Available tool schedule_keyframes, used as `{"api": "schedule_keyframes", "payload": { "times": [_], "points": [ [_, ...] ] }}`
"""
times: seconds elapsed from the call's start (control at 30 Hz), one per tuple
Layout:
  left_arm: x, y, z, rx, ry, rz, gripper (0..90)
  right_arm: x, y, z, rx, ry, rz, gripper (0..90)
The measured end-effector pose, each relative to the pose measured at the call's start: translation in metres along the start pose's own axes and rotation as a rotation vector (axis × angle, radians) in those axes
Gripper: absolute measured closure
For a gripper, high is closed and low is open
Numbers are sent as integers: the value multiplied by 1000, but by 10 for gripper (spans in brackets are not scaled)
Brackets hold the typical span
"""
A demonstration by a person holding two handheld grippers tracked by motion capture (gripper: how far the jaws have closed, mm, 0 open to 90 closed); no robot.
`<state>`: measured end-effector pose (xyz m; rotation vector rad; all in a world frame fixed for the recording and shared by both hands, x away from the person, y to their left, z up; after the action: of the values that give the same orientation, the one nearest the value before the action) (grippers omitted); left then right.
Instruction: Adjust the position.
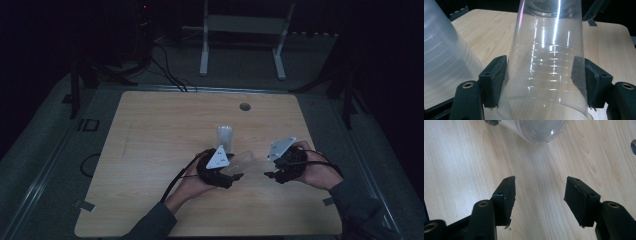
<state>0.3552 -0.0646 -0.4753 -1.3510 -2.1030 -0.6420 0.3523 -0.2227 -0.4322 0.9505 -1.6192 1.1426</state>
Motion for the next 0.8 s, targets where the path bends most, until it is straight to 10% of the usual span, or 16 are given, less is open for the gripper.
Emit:
{"api": "schedule_keyframes", "payload": {
  "times": [0.8],
  "points": [
    [-2, 3, -1, -82, 82, -2, 301, 3, 2, -9, 74, 106, -48, 414]
  ]
}}
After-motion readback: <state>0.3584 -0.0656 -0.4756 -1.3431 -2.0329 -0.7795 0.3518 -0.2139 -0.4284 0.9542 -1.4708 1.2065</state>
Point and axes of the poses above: each handheld gripper's, and its own axes: x roughly backward along the jaws, z roughly out of its underside, y roughly to its left, the point moved 8 cm from there along -x, roughly forward along the jaws, and after that the axes turned 15 degrees about y, right-handed, at the moved point
